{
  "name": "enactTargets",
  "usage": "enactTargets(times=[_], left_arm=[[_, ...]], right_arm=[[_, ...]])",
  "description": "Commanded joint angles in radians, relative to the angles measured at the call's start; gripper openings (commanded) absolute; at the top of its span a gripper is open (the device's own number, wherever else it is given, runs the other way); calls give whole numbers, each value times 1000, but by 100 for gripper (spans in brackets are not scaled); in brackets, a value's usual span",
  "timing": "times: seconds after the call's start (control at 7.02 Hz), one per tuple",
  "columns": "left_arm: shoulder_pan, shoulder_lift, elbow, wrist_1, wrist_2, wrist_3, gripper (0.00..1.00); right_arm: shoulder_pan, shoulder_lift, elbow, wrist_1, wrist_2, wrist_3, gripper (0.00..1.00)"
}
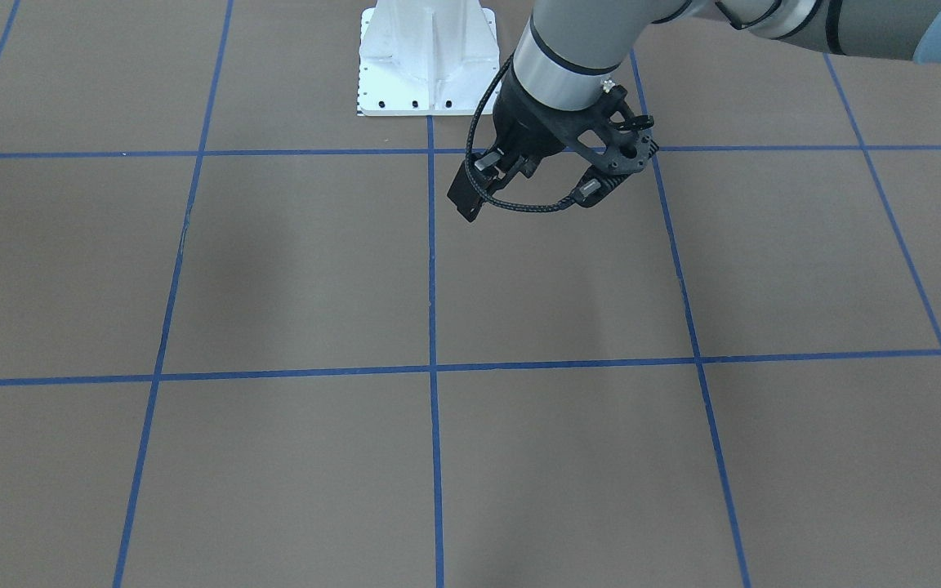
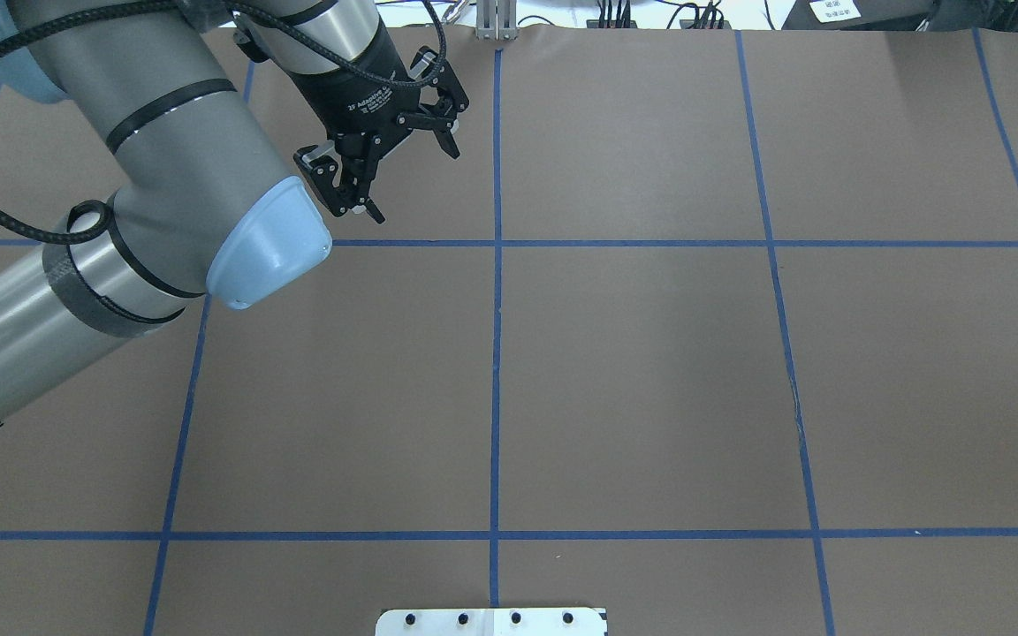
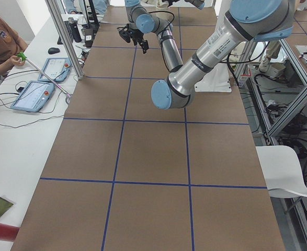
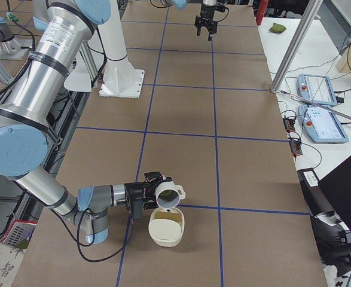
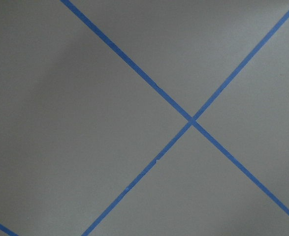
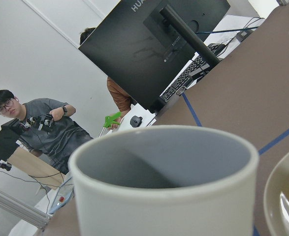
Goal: Left arm hands cup to right arm to dump lemon
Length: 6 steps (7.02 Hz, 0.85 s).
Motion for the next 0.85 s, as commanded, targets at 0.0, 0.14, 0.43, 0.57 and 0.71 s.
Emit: enactTargets(times=[0.0,0.14,0.43,0.57,0.71], left_arm=[[0,-1,1,0,0,0,100],[0,-1,1,-1,5,2,100],[-1,-1,-1,0,6,2,100],[-1,-2,-3,0,6,2,100],[-3,-2,-3,0,6,2,100]], right_arm=[[1,4,-11,24,1,162,11],[1,9,-14,25,1,227,11],[2,18,-14,24,0,299,11],[8,17,-17,25,3,416,11],[13,17,-19,27,3,471,11]])
